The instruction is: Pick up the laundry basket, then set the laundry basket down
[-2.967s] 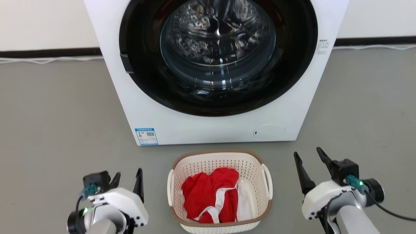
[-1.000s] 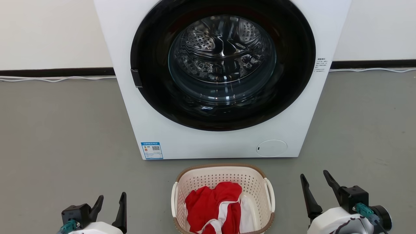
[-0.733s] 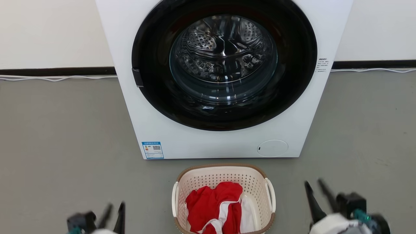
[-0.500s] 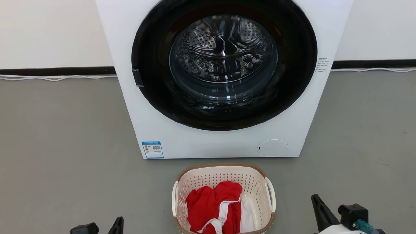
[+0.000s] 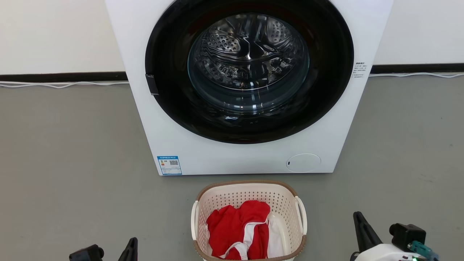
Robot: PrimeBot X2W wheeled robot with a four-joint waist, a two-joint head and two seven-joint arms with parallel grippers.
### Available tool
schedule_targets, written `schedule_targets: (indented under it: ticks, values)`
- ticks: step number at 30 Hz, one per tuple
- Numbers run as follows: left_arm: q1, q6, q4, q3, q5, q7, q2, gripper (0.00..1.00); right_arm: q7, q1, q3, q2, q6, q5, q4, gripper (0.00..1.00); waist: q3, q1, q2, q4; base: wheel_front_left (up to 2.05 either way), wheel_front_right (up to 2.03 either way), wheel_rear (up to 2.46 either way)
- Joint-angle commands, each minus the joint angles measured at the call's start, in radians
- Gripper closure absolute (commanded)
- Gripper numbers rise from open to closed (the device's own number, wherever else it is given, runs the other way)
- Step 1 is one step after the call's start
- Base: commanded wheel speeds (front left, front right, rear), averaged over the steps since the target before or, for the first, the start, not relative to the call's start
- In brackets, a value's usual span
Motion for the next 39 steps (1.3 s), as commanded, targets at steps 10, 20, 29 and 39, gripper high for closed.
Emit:
schedule_targets:
  ticks: [10, 20, 29, 39]
  values:
    - [-0.049, -0.022, -0.053, 0.049, -0.103, 0.033, -0.006, 1.00, 0.033, -0.035, -0.010, -0.004, 0.002, 0.153, -0.061, 1.00, 0.006, -0.0002, -0.0001, -0.002, 0.00, 0.00, 0.00]
    - [-0.054, -0.034, -0.073, 0.077, -0.179, 0.059, -0.019, 1.00, 0.058, -0.036, -0.016, -0.004, 0.002, 0.269, -0.084, 1.00, 0.011, -0.0002, -0.0001, -0.003, 0.00, 0.00, 0.00]
    - [-0.058, -0.046, -0.094, 0.106, -0.255, 0.085, -0.032, 1.00, 0.083, -0.037, -0.022, -0.004, 0.003, 0.384, -0.107, 1.00, 0.016, -0.0002, -0.0001, -0.005, 0.00, 0.00, 0.00]
    - [-0.064, -0.059, -0.117, 0.137, -0.339, 0.114, -0.046, 1.00, 0.111, -0.038, -0.028, -0.004, 0.003, 0.513, -0.133, 1.00, 0.022, -0.0002, -0.0001, -0.006, 0.00, 0.00, 0.00]
